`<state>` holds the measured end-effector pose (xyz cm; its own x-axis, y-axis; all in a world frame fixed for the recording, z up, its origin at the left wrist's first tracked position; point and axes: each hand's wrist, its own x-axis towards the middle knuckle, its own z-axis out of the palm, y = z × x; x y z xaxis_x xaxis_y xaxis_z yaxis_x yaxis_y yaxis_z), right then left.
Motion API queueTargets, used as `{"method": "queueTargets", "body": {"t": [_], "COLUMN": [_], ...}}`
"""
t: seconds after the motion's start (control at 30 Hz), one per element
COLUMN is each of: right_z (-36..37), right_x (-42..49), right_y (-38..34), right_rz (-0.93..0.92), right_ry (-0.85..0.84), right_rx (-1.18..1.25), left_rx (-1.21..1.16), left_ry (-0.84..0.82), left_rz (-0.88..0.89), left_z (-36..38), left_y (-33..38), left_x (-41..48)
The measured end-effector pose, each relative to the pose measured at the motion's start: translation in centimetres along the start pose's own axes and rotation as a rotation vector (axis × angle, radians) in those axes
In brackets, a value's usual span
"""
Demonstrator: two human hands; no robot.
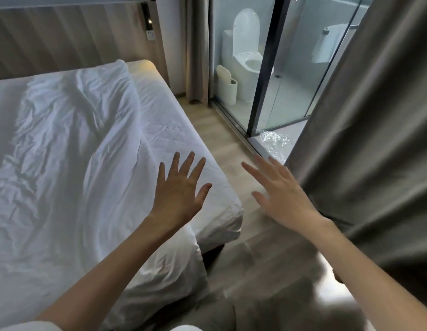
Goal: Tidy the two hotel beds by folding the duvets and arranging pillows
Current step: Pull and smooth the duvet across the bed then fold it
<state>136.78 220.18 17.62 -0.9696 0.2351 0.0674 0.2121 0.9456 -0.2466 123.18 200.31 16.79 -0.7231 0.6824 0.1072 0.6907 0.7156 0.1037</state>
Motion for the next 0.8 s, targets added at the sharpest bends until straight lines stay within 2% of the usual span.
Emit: {"method": "queueTargets", "body": {"t": [0.23, 0.5, 0.67, 0.8], "right_z": [-0.7, -5.1, -6.7, -6.8], "right_x": [9.6, 21.8, 30.7, 38.6], "right_y": [10.9, 23.9, 29.6, 33.6], "right_rz": [-0.079, -0.16, -0.238, -0.35], "right_ry": [-0.016, -0.067, -0.051, -0.025], "right_rx": [-0.026, -0.089, -0.066, -0.037], "left_rx": [0.004, 0.022, 0.016, 0.046], "left_ry": [0.029, -0.041, 0.021, 0.066], "left_rz": [-0.049, -0.127, -0.173, -0.287], "left_z": [3.8, 6.0, 5.8, 6.4], "left_y": [4.7, 9.8, 12.0, 12.7], "left_x": [11.3, 27.8, 36.8, 42.7]}}
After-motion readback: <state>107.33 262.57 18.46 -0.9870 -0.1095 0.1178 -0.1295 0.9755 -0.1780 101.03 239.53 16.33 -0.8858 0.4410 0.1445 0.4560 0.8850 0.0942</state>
